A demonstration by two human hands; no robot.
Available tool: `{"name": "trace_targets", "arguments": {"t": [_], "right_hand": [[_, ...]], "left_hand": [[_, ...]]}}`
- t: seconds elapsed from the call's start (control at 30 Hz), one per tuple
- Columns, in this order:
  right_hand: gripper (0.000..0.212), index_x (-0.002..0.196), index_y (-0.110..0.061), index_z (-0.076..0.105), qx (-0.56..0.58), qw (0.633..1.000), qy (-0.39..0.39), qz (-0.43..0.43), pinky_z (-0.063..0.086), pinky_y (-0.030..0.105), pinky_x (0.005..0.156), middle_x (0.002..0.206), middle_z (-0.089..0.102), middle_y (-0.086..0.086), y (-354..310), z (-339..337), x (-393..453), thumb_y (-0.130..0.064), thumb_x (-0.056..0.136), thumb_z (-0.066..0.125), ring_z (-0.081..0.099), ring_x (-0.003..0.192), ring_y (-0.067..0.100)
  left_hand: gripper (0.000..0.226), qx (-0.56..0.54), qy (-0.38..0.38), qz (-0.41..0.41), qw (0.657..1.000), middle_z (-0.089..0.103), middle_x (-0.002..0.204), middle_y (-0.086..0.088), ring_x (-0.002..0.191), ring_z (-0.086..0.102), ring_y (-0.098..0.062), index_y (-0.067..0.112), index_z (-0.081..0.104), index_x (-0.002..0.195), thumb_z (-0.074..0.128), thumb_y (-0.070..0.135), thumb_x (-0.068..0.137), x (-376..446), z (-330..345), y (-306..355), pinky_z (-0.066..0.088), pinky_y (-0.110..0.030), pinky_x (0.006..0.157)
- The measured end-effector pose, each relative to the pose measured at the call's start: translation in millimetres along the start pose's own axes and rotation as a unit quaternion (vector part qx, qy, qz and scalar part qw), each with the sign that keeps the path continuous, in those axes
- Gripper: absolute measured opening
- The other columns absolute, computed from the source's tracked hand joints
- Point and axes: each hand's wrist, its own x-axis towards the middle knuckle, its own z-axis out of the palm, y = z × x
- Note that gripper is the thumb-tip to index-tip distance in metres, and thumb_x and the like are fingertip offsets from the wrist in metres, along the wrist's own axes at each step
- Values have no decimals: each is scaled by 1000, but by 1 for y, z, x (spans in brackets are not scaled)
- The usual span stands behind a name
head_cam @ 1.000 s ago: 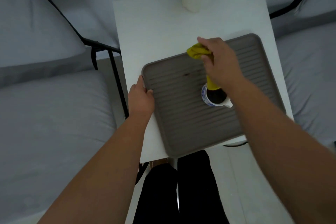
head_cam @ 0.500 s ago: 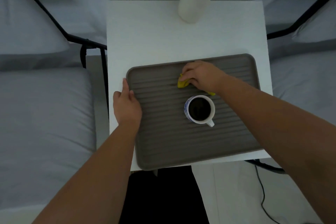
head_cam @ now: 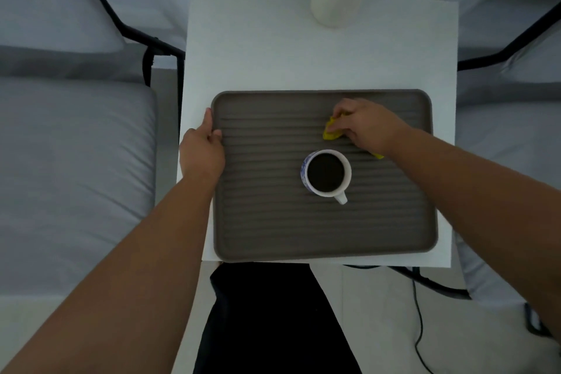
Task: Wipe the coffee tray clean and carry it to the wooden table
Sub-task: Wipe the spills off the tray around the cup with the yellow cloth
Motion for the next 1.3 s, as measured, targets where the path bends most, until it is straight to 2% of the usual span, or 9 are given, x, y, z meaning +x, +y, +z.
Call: {"name": "trace_targets", "arguments": {"t": [0.07,0.27,0.4,0.6,0.7,0.8,1.0,1.17,1.3], "right_hand": [[25,97,-12,75,8,1000,10,-3,52,45,79,104,63,20,-24,3,22,0,75,71,61,86,42],[29,117,-17,66,76,995,-69,-1,42,31,93,124,53,9,-97,7,104,-20,89,59,52,110,29],[27,113,-17,70,74,995,-52,-35,45,35,88,120,56,13,-67,1,74,-10,88,61,57,102,33],[29,100,-18,75,36,999,-5,10,50,40,80,111,64,15,-3,-2,12,0,80,67,63,91,38],[27,97,-17,76,47,999,8,17,52,41,77,109,65,15,-14,2,22,-1,77,67,64,90,38],[27,98,-17,76,63,998,28,-13,52,40,79,110,66,14,-46,8,52,-2,77,66,64,90,38],[29,116,-23,66,75,995,-65,2,44,33,90,123,56,4,-110,17,123,-21,87,60,53,109,26],[28,103,-24,74,77,996,-32,-42,48,40,83,119,61,7,-63,7,70,-8,83,63,58,96,33],[28,99,-23,76,87,994,53,42,52,38,80,113,66,11,-4,9,0,-5,79,68,66,93,33]], "left_hand": [[48,11,-6,7,1000,49,81,1,81,50,-14,31,35,147,42,21,101,0,-1,0,39,-22,74],[49,-24,-27,-4,999,61,116,-12,105,58,-23,37,35,145,45,27,99,8,-1,-10,39,-24,89],[49,-40,-27,6,999,64,109,-12,105,59,-23,36,37,145,47,27,98,7,-2,-12,36,-20,89],[50,-33,-41,15,999,66,110,-9,108,60,-21,35,36,146,49,28,98,6,-8,-11,34,-18,89],[50,-20,-45,12,999,65,117,-10,110,59,-23,35,33,147,48,29,99,5,-9,-9,36,-20,89],[50,-20,-55,6,998,65,106,-10,103,60,-24,36,32,147,46,29,99,5,-9,-7,39,-23,87],[49,-79,-69,-9,994,64,93,-7,98,62,-22,40,34,145,46,30,98,7,-7,-13,41,-24,83],[50,-16,-44,28,999,64,91,-11,89,59,-19,39,31,146,44,31,99,4,-7,-14,40,-25,81],[50,7,-32,37,999,63,95,-13,90,58,-21,37,30,147,42,31,100,5,-2,-15,41,-29,82]]}}
